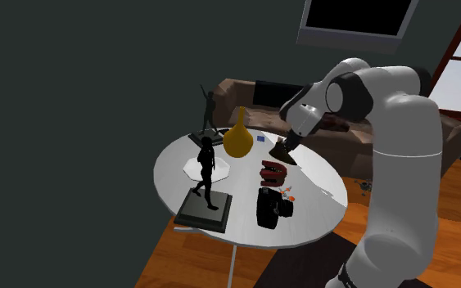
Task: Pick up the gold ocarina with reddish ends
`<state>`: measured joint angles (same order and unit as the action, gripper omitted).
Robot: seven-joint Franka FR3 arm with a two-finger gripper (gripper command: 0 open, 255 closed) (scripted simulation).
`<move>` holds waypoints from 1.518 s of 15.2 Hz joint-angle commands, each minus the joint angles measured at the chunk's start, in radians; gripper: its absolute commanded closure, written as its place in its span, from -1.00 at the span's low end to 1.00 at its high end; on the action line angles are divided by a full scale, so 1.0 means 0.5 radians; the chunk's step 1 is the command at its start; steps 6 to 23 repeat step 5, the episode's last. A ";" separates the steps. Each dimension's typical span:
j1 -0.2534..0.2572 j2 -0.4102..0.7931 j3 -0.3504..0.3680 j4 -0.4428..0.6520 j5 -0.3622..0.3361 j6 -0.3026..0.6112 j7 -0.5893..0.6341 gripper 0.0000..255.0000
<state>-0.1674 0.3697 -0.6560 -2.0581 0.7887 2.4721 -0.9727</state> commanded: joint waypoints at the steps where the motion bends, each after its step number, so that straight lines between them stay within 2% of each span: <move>1: 0.023 -0.044 -0.030 -0.002 -0.057 -0.025 0.045 1.00; 4: 0.045 -0.086 -0.059 0.003 -0.116 -0.055 0.092 1.00; 23: 0.045 -0.086 -0.059 0.003 -0.116 -0.054 0.092 1.00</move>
